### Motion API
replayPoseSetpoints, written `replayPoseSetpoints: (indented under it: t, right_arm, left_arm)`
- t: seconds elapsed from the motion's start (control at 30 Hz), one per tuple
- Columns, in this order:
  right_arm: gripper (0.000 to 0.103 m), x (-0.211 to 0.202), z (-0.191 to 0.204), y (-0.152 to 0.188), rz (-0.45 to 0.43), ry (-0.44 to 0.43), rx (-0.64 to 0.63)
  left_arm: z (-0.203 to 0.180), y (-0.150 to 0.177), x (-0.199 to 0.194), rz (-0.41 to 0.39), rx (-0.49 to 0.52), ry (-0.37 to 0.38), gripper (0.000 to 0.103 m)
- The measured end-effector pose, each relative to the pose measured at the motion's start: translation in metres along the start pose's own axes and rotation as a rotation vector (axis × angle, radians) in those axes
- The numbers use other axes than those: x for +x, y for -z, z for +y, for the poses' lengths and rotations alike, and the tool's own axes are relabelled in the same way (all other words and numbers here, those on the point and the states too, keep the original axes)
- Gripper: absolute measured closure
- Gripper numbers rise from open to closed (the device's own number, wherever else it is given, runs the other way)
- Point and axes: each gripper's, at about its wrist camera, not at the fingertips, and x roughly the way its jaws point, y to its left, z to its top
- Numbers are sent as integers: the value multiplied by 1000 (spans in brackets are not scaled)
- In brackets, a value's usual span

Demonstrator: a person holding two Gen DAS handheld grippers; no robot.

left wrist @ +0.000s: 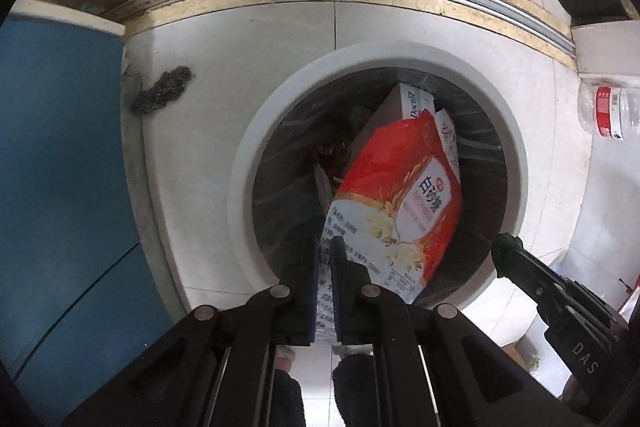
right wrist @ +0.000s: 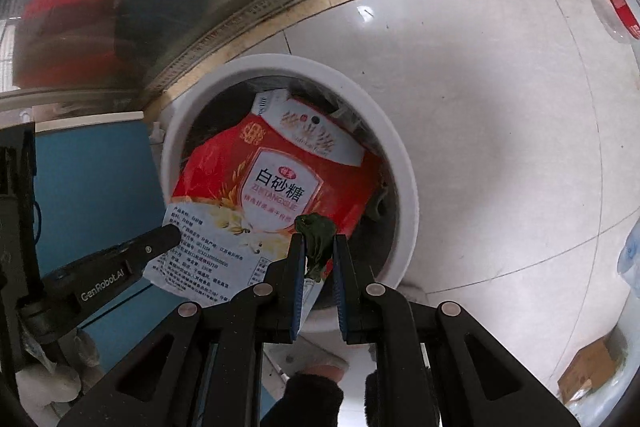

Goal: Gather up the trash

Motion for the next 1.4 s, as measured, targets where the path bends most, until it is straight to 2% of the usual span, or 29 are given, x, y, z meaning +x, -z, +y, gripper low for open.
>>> replayPoseSetpoints:
  t: [0.07,0.2,0.23,0.27,0.3,0.37,0.4,0.47,0.6,0.77,0.87,1.0,1.23,1.4]
  right_arm:
    - [88,5,-2,-5,9,0,1]
    - [84,1,0,-6,25,-15,5]
    - [77,0,0,-7,27,-21,4]
    - [61,-1,2,-7,27,-25,4]
    - [54,-5,4,-7,22,-25,0]
    - [39,-15,9,-5,5,-6,-20]
    - [34,-21,11,-4,-3,11,-34]
    - [14,-37,16,1,-28,50,-77]
    - [0,-77,24,21,-103,150,-163]
    - [0,-146,40,58,-176,196,-228]
    - [0,-193,51,79,-224,215,-261]
    - [0,-266,71,126,-287,221,-273]
    - [0,-402,107,224,-418,209,-254]
    - [0,-493,134,312,-496,174,-254]
  left_arm:
    - [2,-1,-3,-13,4,-13,95]
    - [8,2,-19,-57,-9,-14,95]
    - [10,7,-28,-74,-11,-15,93]
    - [12,6,-30,-87,-11,-12,77]
    - [14,11,-39,-108,-12,-18,42]
    - [17,17,-54,-150,-19,-54,7]
    - [19,21,-62,-175,-27,-69,7]
    - [24,32,-76,-201,-40,-78,7]
    - [28,58,-114,-260,-68,-126,3]
    - [22,103,-172,-321,-85,-149,3]
    - [16,138,-217,-355,-80,-131,3]
    - [10,190,-285,-418,-71,-101,3]
    - [10,296,-411,-562,-35,-58,3]
    - [16,363,-479,-629,8,4,3]
